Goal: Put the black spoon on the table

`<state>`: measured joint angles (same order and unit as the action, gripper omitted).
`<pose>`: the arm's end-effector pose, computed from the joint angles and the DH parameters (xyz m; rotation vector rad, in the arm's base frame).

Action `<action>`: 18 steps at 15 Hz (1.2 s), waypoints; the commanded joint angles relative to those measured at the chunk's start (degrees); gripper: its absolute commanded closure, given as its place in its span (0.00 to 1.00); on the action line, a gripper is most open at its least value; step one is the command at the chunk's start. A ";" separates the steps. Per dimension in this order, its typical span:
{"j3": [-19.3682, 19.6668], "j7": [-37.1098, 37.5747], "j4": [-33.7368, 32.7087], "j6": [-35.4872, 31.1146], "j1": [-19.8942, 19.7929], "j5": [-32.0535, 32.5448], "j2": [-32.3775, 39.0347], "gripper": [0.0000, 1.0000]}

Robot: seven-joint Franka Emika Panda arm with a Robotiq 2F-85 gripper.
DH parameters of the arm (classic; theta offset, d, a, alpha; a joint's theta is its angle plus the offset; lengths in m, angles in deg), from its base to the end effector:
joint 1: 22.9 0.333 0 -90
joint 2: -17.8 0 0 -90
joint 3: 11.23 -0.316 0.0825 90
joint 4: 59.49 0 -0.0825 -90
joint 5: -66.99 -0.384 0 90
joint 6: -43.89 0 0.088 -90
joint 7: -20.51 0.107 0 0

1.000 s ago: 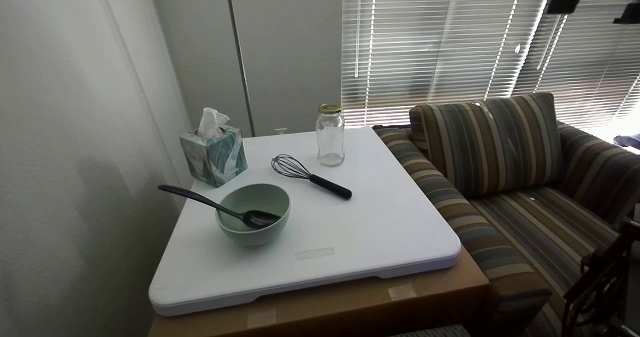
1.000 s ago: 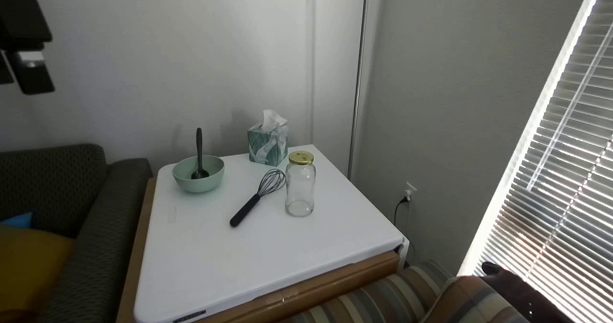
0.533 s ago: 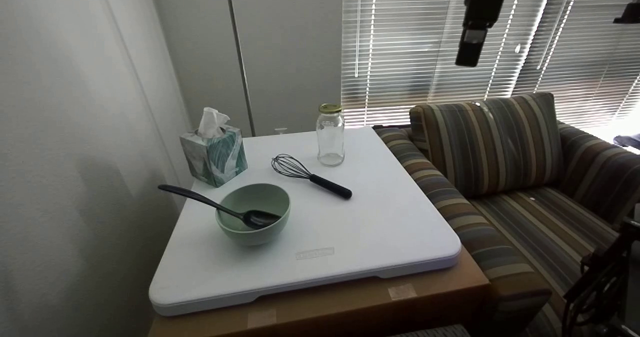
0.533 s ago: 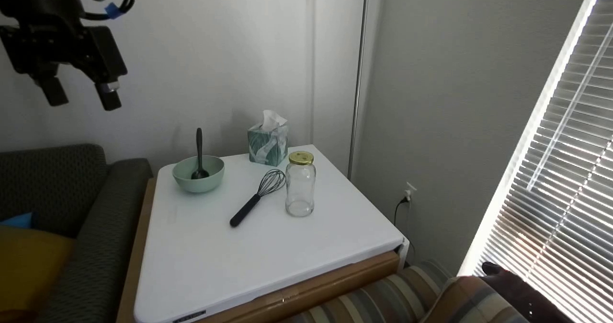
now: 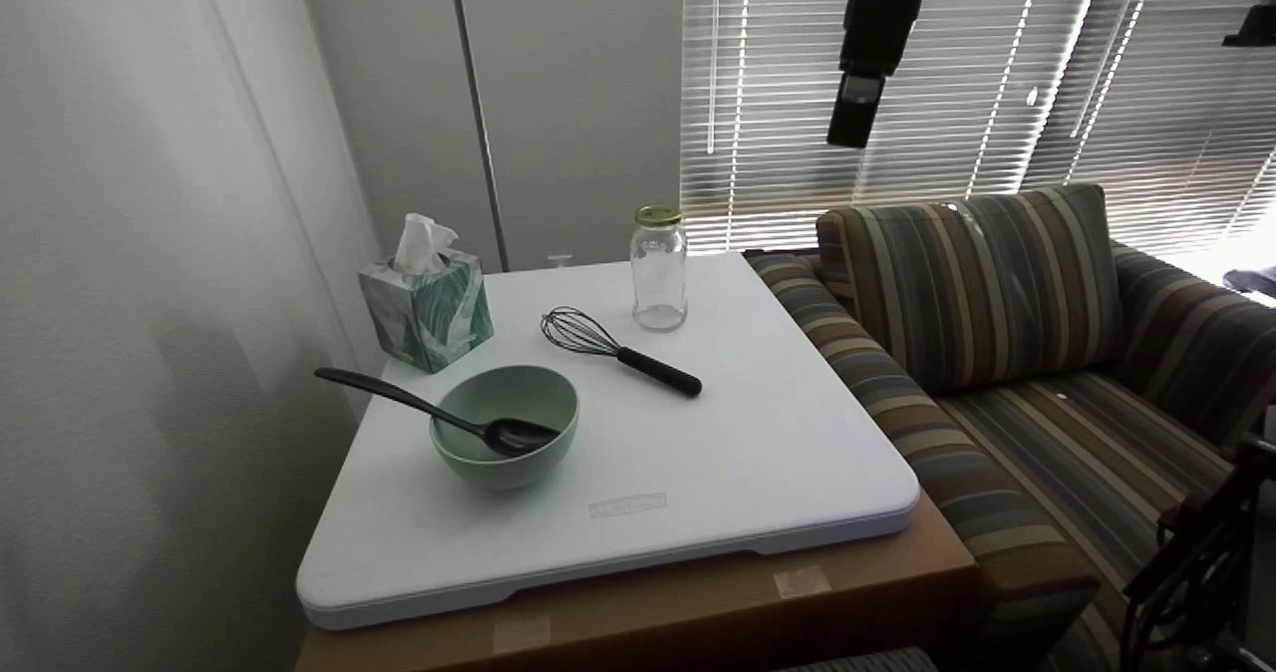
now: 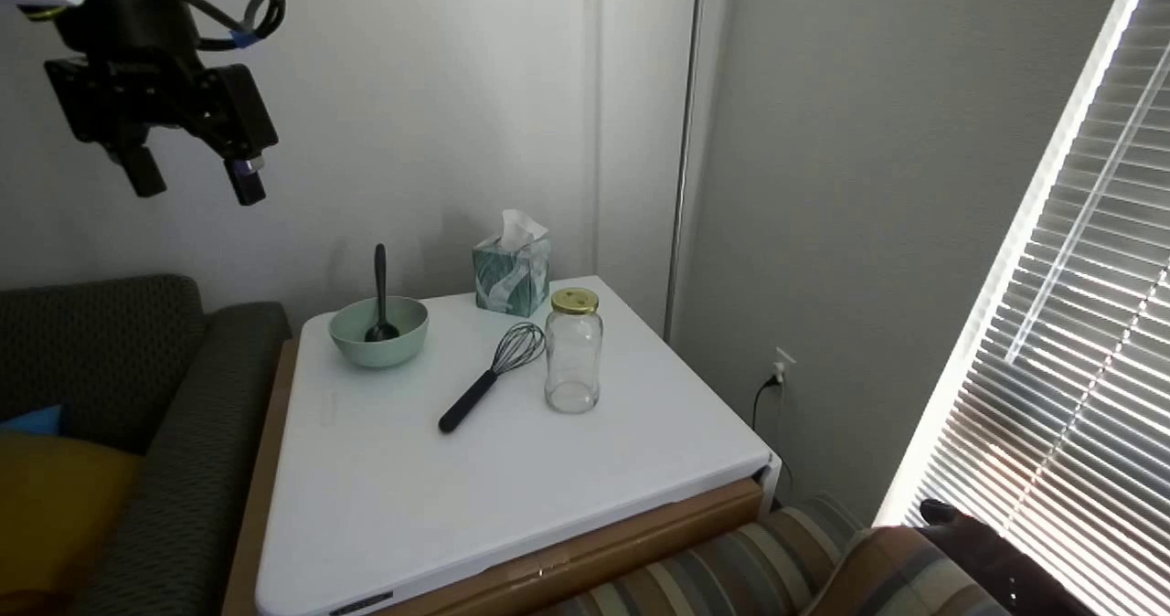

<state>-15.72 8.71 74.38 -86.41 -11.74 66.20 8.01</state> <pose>0.4725 0.1333 0.4145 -3.0494 -0.7306 -0.1697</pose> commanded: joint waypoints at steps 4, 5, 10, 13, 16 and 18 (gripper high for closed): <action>0.66 0.60 5.76 -4.67 -1.48 -2.97 -4.05 0.00; 1.07 0.32 5.73 -6.41 -1.60 -3.63 -3.48 0.00; 2.93 -6.85 -1.13 -12.86 -0.75 -10.14 5.65 0.00; 1.64 -11.96 -9.32 -11.76 -1.14 -12.42 14.00 0.00; -0.89 -13.92 -18.84 -9.64 -2.20 -11.68 22.65 0.00; -2.51 -13.25 -25.18 -9.18 -2.56 -9.56 28.83 0.00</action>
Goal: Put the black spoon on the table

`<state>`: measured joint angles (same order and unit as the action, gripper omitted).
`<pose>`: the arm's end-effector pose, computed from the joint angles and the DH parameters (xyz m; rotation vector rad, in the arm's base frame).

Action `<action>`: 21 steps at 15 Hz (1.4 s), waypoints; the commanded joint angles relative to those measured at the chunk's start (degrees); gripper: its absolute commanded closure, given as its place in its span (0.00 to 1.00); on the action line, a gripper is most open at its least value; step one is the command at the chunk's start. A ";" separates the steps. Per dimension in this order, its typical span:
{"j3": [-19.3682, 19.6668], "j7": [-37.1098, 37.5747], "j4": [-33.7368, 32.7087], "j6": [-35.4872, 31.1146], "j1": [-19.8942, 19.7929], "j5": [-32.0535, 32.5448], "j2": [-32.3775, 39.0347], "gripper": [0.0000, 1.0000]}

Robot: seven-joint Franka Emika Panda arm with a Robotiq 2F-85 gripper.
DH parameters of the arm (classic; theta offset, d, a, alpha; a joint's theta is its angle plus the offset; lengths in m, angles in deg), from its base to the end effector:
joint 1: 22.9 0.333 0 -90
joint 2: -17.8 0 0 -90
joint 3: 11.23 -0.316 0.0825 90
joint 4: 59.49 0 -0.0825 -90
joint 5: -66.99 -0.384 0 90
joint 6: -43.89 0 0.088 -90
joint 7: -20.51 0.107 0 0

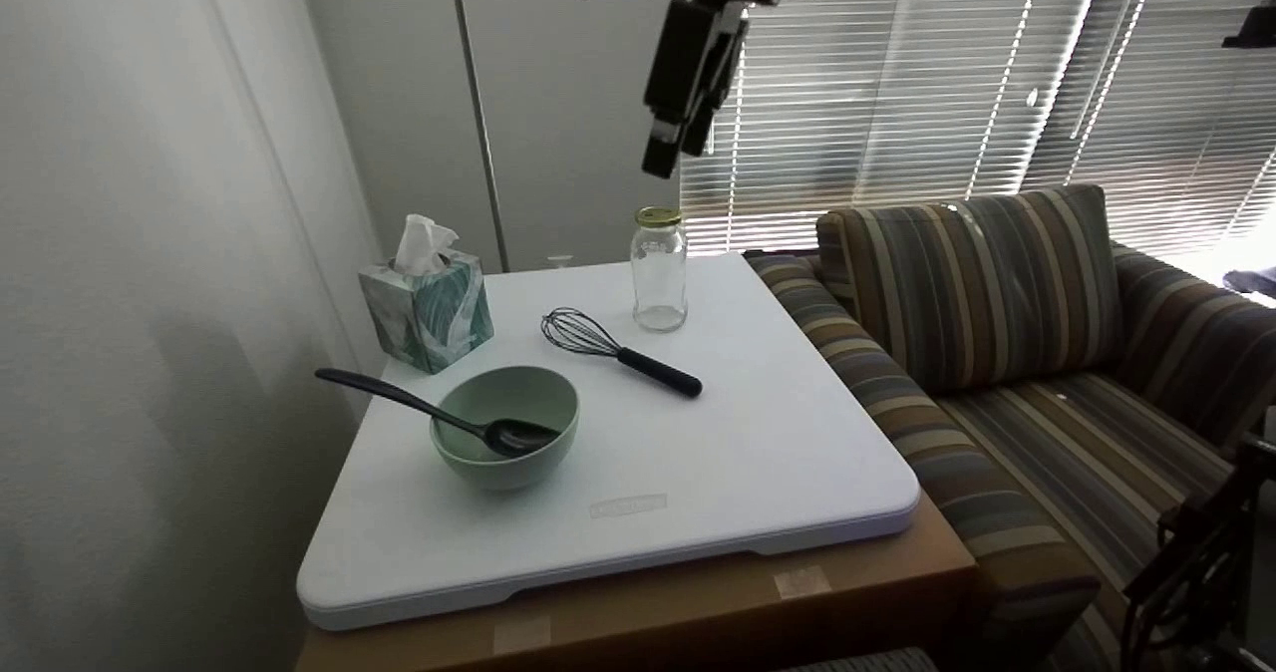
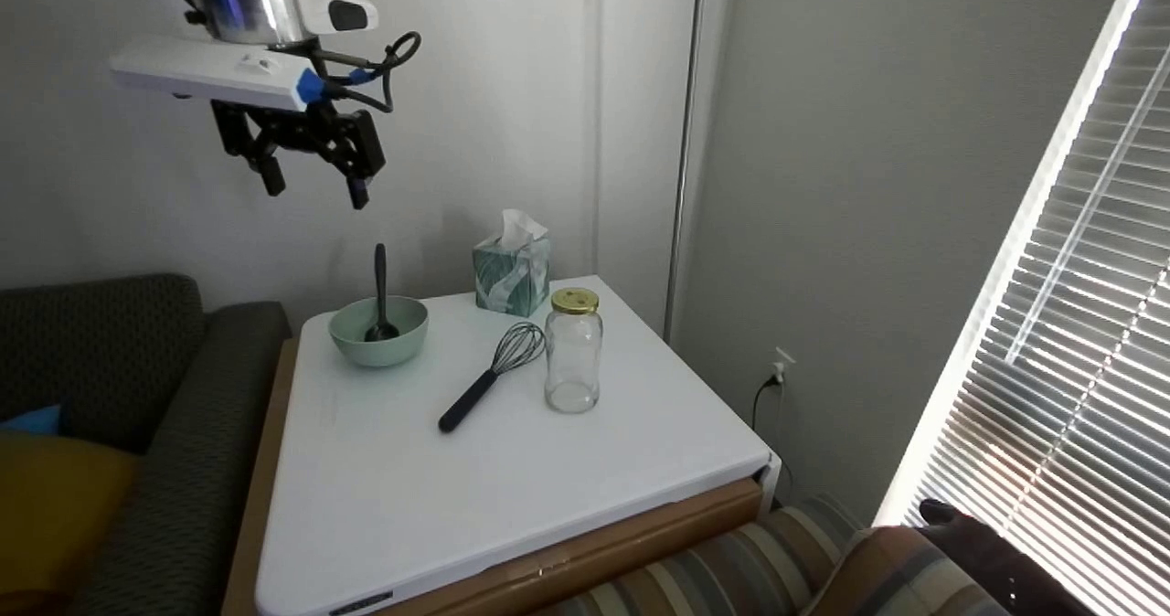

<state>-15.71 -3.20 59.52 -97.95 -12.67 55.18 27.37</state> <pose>0.5766 0.1495 0.3722 -2.8800 -0.7668 -0.3626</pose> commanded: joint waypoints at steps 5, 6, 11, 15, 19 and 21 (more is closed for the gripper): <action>-4.96 0.61 -23.82 3.44 -1.12 7.12 22.27 0.00; -5.42 0.77 -26.14 3.97 -1.07 7.77 24.22 0.00; -6.95 1.52 -36.63 5.65 -0.27 9.86 32.75 0.00; -7.69 1.46 -43.93 7.92 0.60 10.56 38.01 0.00; -7.51 1.88 -50.88 10.29 1.94 11.03 43.11 0.00; -7.39 2.12 -54.52 11.26 2.67 11.23 45.84 0.00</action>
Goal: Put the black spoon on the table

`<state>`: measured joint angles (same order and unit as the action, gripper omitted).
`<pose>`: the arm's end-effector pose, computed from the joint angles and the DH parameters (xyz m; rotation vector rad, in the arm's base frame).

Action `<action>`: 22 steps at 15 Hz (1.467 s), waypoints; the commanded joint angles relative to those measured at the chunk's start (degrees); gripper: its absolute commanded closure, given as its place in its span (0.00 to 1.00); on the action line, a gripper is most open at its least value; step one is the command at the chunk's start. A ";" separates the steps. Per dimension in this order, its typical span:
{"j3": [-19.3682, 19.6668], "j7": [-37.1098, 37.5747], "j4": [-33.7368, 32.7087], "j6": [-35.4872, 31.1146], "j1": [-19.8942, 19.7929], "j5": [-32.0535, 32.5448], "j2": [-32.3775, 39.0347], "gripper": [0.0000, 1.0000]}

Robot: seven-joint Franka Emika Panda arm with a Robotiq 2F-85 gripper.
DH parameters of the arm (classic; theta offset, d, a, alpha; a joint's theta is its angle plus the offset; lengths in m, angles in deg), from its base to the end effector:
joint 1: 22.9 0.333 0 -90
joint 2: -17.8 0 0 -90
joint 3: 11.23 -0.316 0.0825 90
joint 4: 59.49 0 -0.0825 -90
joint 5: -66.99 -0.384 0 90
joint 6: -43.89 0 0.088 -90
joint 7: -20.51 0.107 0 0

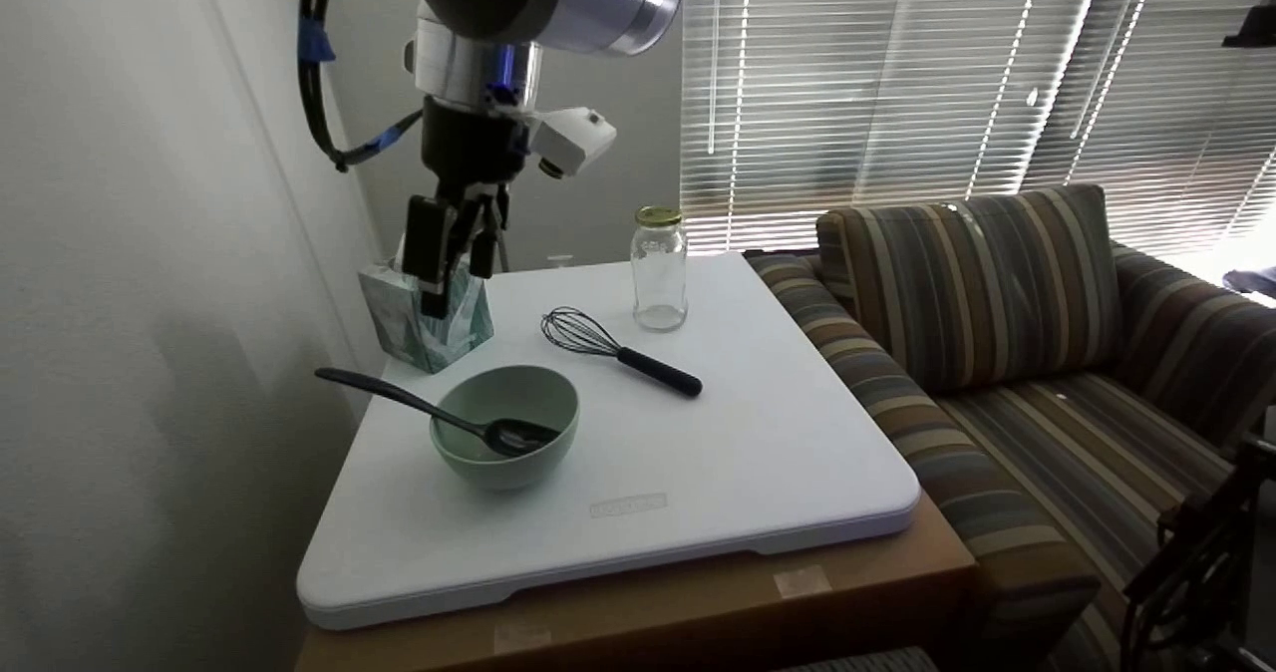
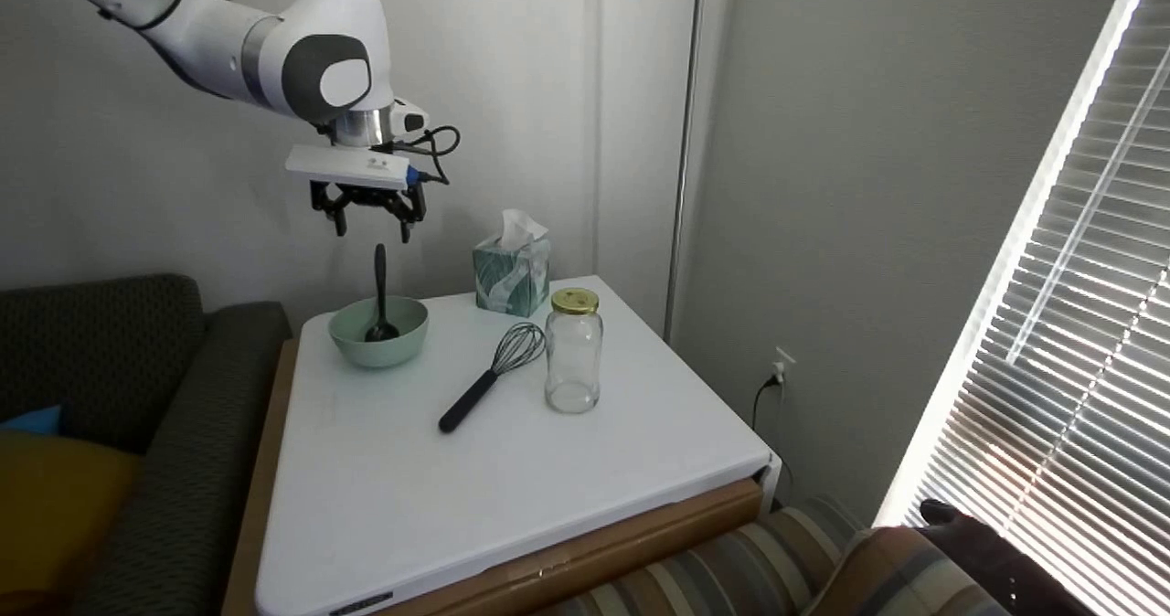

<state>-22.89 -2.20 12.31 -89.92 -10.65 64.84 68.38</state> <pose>0.7236 0.2730 0.2555 -2.7659 -1.0108 -0.3147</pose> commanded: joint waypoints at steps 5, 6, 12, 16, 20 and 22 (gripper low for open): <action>-0.03 1.60 -15.56 5.74 2.56 2.21 11.00 0.00; 0.05 1.73 -17.09 6.22 2.97 2.30 12.17 0.00; 0.42 2.25 -25.30 9.38 5.03 2.61 18.17 0.00; 0.85 2.91 -30.10 10.99 6.09 2.65 21.57 0.00; 1.14 3.25 -34.69 11.95 7.11 2.57 24.61 0.00; 1.17 3.42 -37.05 11.85 7.62 2.44 26.20 0.00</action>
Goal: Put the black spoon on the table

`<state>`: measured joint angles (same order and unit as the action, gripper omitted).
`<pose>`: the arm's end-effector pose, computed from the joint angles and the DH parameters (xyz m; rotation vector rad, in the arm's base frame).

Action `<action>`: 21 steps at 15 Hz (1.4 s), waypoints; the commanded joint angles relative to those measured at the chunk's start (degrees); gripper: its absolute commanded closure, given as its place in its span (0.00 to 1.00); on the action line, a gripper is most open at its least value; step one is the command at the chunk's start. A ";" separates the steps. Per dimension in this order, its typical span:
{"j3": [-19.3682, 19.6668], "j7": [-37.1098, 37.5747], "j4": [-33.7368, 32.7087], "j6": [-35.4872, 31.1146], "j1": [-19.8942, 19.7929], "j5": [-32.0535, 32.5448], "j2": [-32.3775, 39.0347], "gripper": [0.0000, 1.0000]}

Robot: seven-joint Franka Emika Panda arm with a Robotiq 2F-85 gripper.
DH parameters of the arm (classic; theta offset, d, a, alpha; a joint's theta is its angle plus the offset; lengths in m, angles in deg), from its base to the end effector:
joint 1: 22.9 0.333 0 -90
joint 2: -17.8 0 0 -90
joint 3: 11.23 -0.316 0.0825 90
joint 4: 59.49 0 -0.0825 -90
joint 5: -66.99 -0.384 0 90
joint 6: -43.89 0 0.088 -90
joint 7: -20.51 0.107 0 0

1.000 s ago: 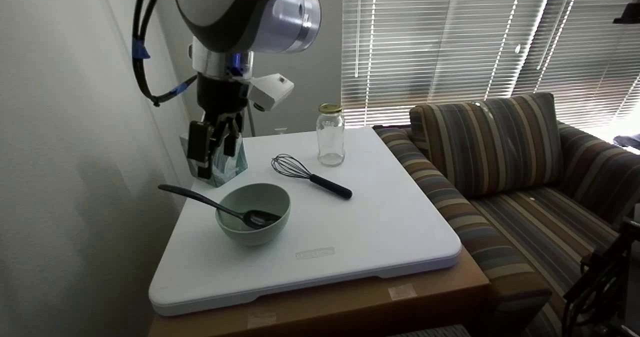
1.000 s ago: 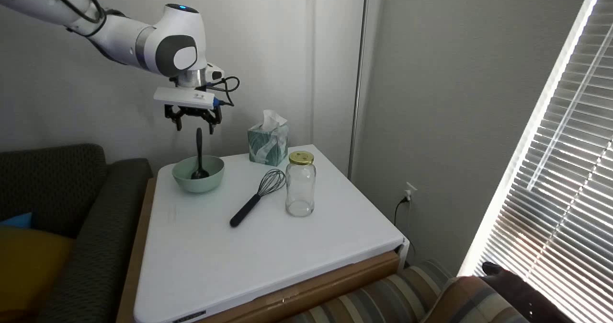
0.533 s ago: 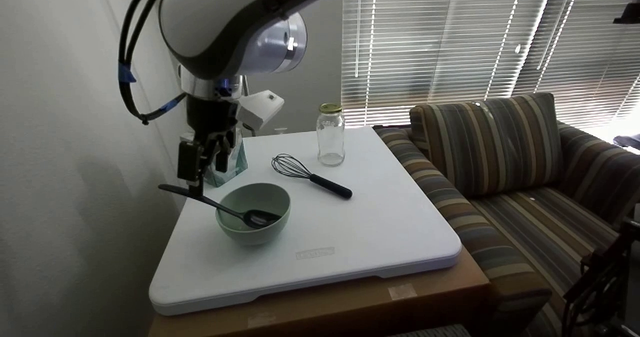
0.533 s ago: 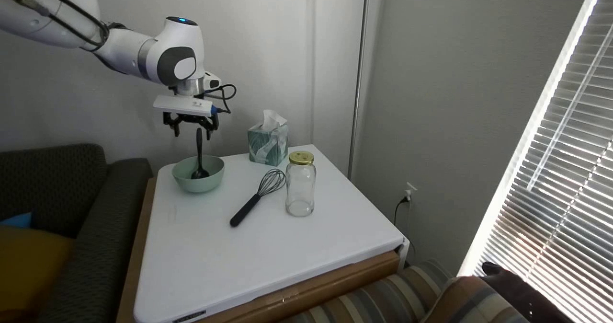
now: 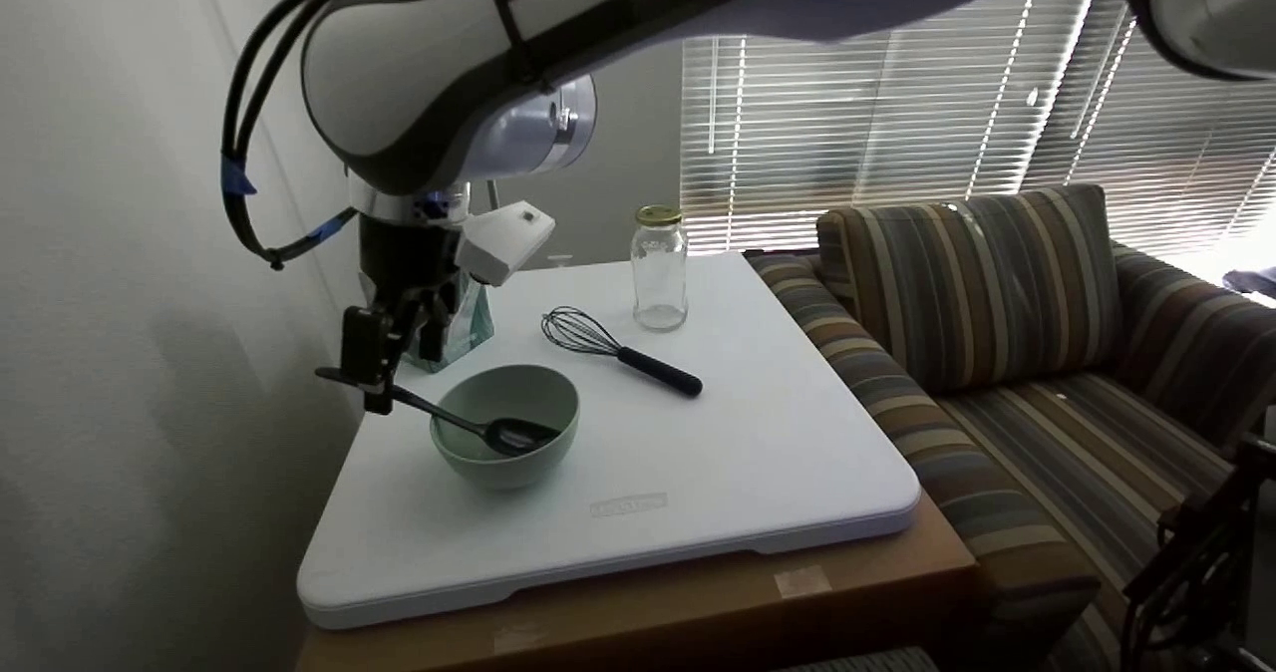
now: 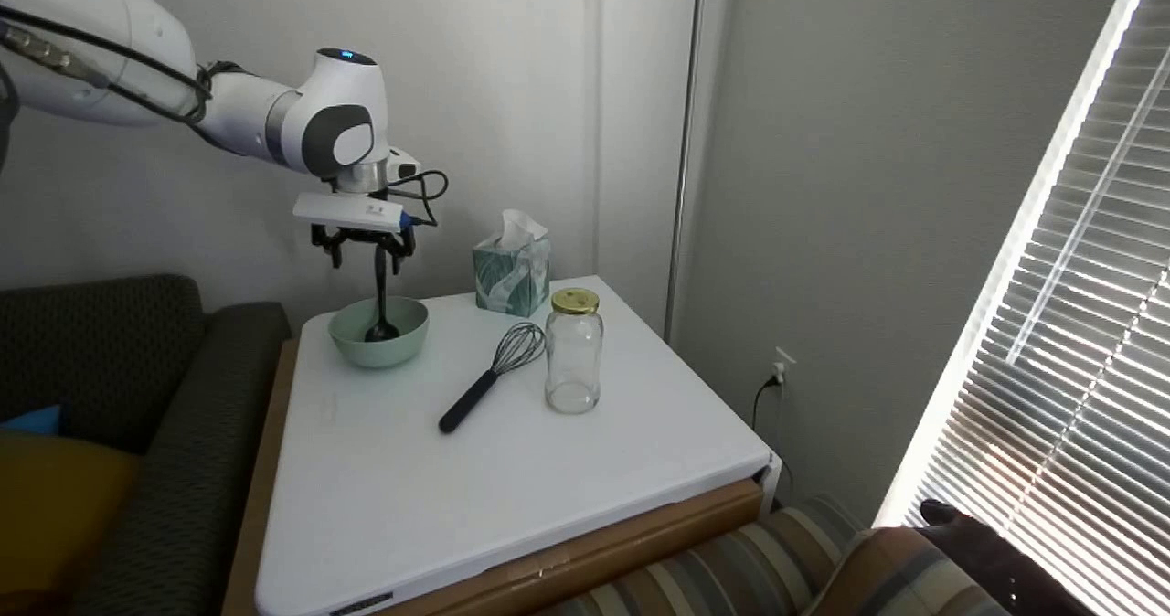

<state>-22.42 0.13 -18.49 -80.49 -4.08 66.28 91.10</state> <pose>0.7456 0.3343 0.1792 -2.7436 -1.0293 -0.2613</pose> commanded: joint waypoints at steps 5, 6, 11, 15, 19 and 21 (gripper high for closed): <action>1.49 1.86 -9.04 0.76 2.13 0.95 5.74 0.00; 1.63 2.05 -9.50 0.67 2.26 0.92 6.10 0.00; 2.13 2.49 -10.87 0.39 2.56 0.78 7.06 0.31; 2.26 2.66 -11.17 0.15 2.52 0.68 7.10 0.51; 2.55 3.17 -11.36 -0.62 2.40 0.72 7.17 0.31; 3.08 3.56 -11.46 -1.03 2.46 0.94 7.28 0.09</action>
<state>-20.65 2.44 -27.54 -80.58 -2.00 66.28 96.72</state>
